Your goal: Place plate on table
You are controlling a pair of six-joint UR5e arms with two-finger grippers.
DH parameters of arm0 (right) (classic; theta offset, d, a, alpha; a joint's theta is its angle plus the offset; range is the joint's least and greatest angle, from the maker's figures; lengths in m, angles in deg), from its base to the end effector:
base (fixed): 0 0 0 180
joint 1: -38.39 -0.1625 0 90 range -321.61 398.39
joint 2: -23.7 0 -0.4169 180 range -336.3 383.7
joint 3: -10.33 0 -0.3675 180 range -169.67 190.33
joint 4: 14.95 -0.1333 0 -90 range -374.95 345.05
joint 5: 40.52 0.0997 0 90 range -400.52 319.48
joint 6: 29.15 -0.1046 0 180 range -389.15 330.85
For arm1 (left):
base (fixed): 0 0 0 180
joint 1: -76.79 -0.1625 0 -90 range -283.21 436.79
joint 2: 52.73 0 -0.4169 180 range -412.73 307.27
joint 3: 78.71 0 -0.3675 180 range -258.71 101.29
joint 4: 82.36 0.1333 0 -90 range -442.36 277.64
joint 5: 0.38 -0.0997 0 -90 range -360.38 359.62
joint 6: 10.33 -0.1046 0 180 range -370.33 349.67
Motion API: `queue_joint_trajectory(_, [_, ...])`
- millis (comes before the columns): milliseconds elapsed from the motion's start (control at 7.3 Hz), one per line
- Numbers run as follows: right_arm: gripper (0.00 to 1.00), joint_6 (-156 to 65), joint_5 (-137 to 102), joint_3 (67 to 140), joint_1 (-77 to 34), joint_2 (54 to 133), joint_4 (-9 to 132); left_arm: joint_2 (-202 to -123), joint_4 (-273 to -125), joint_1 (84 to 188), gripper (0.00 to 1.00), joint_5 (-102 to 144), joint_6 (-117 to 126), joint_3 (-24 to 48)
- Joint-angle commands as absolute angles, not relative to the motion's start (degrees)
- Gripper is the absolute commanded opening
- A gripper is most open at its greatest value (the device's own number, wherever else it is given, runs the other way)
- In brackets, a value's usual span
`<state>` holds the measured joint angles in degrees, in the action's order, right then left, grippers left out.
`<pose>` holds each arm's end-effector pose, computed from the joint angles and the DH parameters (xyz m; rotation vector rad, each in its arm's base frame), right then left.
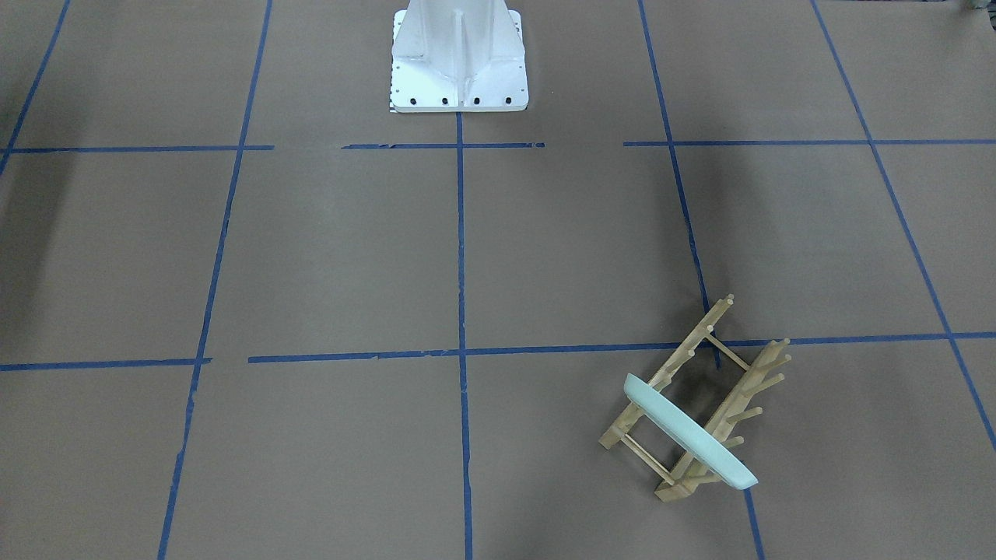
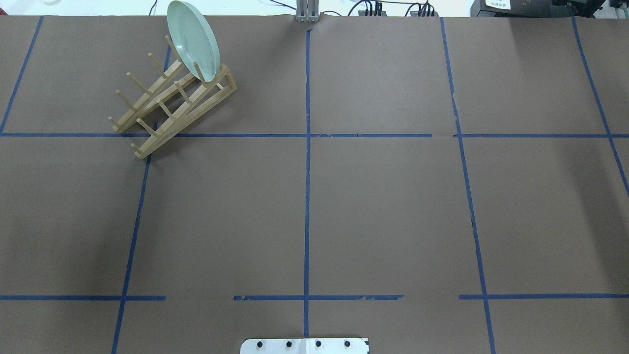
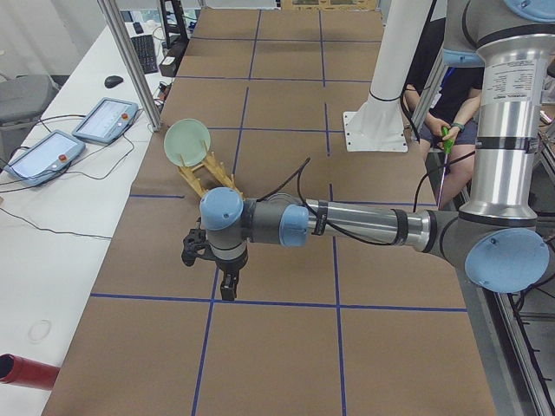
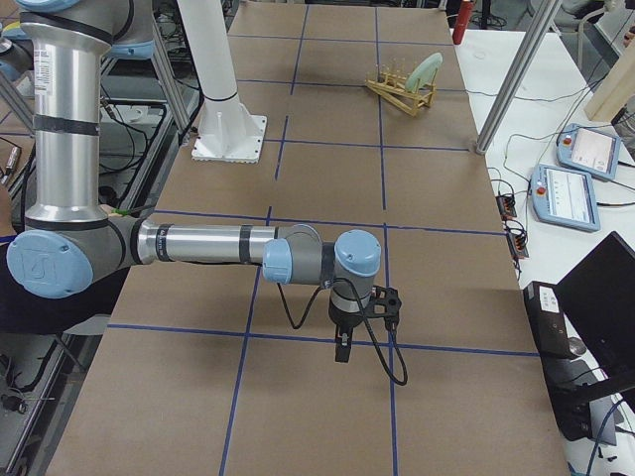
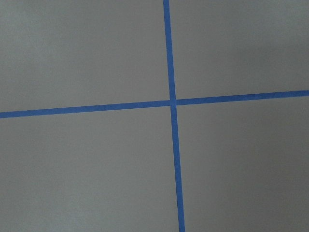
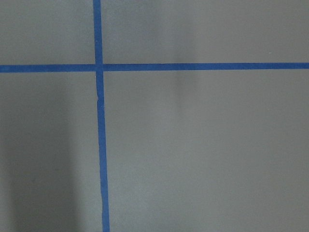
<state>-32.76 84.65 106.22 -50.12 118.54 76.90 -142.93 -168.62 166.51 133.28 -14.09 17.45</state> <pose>0.0618 -0.4325 0.6581 -0.0408 -0.6127 0.0401 -0.0588 -0.4700 0.6097 0.0666 0.7604 0.0845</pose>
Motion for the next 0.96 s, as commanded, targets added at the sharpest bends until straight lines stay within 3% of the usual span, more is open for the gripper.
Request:
queue_joint_trajectory(0, [1.00, -32.8, 84.7, 106.2, -50.1, 118.5, 76.9, -143.1, -168.0, 166.4, 1.00, 133.6, -18.7, 16.7])
queue_joint_trajectory(411, [1.00, -32.8, 84.7, 106.2, -50.1, 118.5, 76.9, -148.4, -175.6, 166.3, 1.00, 133.4, -11.5, 17.3])
queue_joint_trajectory(822, [1.00, -32.8, 84.7, 106.2, -50.1, 118.5, 76.9, -152.5, -199.2, 159.2, 1.00, 133.5, 27.6, 16.8])
